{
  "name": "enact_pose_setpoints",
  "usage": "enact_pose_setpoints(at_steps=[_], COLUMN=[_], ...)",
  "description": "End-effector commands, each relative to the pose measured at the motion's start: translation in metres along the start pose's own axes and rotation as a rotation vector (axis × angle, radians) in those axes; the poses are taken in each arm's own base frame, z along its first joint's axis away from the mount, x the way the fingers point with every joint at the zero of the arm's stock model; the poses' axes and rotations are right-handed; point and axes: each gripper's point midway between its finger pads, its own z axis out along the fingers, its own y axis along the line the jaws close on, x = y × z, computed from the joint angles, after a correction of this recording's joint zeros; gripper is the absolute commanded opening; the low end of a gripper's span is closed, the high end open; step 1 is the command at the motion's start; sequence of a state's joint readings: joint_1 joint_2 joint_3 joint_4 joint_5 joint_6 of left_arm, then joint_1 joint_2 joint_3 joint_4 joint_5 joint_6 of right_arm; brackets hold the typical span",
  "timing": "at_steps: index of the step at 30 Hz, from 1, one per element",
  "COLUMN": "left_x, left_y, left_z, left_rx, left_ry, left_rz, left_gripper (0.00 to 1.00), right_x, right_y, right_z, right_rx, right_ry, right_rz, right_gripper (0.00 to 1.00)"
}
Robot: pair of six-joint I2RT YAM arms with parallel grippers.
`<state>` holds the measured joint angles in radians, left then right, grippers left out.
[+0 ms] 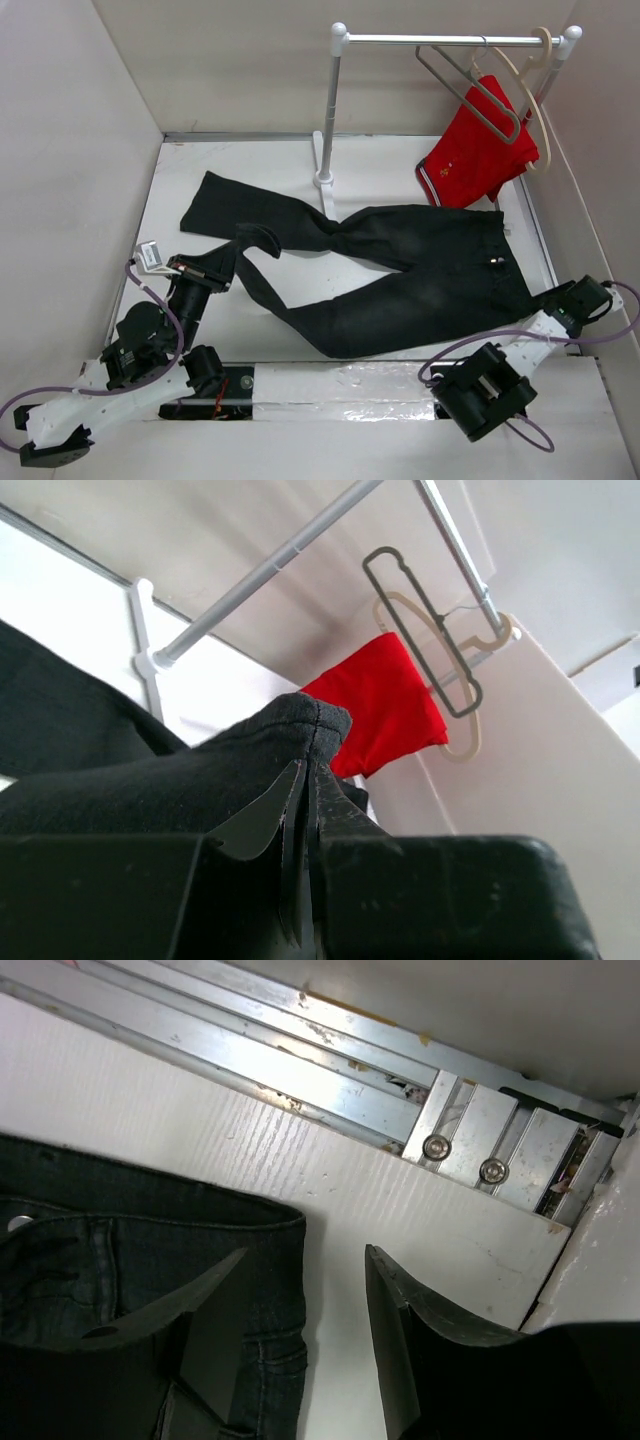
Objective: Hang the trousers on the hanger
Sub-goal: Fold the trousers at the center of the board.
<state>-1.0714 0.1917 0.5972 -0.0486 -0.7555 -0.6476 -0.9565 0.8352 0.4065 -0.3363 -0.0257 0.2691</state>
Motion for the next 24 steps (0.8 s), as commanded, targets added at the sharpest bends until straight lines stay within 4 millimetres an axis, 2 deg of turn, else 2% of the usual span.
enact_pose_setpoints(at_steps=[1, 4, 8, 11, 13, 15, 16, 19, 20, 21, 23, 24], left_x=[-0.022, -0.018, -0.018, -0.024, -0.028, -0.032, -0.033, -0.04, -0.046, -0.057, -0.074, -0.091], left_y=[-0.024, -0.024, -0.019, -0.017, -0.013, -0.011, -0.009, 0.001, 0.0, 0.001, 0.0, 0.0], left_z=[-0.003, -0.003, -0.001, -0.001, 0.0, 0.0, 0.002, 0.005, 0.006, 0.005, 0.005, 0.002], left_rx=[0.099, 0.104, 0.079, 0.061, 0.037, 0.021, 0.01, -0.065, -0.072, -0.099, -0.131, -0.163], left_ry=[-0.057, -0.048, -0.059, -0.081, -0.102, -0.123, -0.132, -0.179, -0.202, -0.24, -0.293, -0.343], left_rz=[-0.09, -0.082, -0.08, -0.088, -0.092, -0.098, -0.095, -0.086, -0.095, -0.103, -0.098, -0.125], left_gripper=[0.0, 0.0, 0.0, 0.0, 0.0, 0.0, 0.0, 0.0, 0.0, 0.0, 0.0, 0.0], right_x=[-0.004, -0.002, 0.017, 0.026, 0.023, 0.02, 0.021, 0.017, 0.014, 0.015, -0.027, -0.026], right_y=[0.009, 0.016, 0.018, 0.019, 0.023, 0.025, 0.026, 0.025, 0.025, 0.022, 0.02, 0.02], right_z=[-0.006, -0.001, 0.01, 0.014, 0.014, 0.015, 0.016, 0.017, 0.015, 0.009, -0.016, -0.03], right_rx=[-0.072, -0.12, -0.148, -0.154, -0.177, -0.188, -0.19, -0.177, -0.177, -0.17, -0.122, -0.109], right_ry=[-0.001, 0.039, 0.119, 0.133, 0.107, 0.092, 0.093, 0.102, 0.097, 0.11, -0.038, -0.031], right_rz=[0.022, -0.016, -0.02, 0.013, 0.031, 0.035, 0.042, 0.039, 0.024, -0.022, -0.069, -0.099], right_gripper=[0.55, 0.55, 0.54, 0.51, 0.5, 0.42, 0.35, 0.05, 0.0, 0.0, 0.0, 0.0])
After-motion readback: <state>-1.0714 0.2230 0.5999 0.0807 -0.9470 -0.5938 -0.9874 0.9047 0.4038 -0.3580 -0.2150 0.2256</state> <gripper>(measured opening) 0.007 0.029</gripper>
